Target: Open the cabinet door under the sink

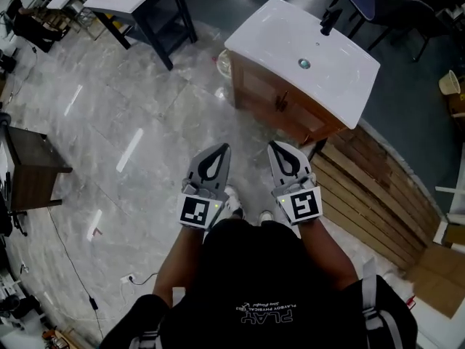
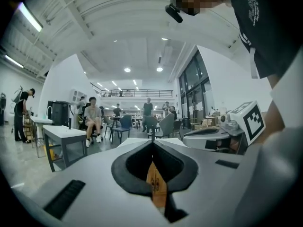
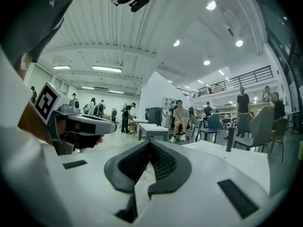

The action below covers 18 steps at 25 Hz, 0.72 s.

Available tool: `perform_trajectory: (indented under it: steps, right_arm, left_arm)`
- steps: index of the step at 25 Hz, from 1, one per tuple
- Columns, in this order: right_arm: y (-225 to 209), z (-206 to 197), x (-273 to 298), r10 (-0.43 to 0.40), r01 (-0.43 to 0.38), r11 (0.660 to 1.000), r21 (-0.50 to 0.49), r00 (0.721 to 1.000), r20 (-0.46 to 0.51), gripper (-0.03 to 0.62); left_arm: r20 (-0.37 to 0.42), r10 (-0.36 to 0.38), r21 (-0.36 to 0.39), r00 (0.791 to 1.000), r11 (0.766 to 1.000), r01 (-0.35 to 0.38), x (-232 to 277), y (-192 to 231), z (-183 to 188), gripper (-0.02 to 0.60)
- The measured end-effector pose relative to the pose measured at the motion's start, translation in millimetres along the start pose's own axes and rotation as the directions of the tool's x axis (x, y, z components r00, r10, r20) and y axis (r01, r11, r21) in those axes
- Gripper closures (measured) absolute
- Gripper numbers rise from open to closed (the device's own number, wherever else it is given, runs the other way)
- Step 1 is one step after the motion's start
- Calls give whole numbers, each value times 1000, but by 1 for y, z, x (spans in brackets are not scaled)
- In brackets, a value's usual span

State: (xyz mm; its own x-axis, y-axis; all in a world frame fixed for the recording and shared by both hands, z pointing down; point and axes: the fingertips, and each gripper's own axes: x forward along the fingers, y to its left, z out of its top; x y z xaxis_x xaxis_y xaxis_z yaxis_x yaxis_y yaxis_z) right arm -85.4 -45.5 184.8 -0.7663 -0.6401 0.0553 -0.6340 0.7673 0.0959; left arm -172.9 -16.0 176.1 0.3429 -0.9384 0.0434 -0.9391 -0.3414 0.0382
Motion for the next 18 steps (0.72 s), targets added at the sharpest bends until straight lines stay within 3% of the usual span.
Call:
perform_trajectory:
  steps: [9,18]
  right_arm:
    - [-14,-5,31,-75,75,997,-18,997,-26,571]
    - [-71,-75,51,-196,199,980,24,976,-97,571]
  left_arm:
    - [-10,-100,-17,995,995,100,38,23,-6,563]
    - [-69,-123,-78,990,990,118,90,36,-47,563]
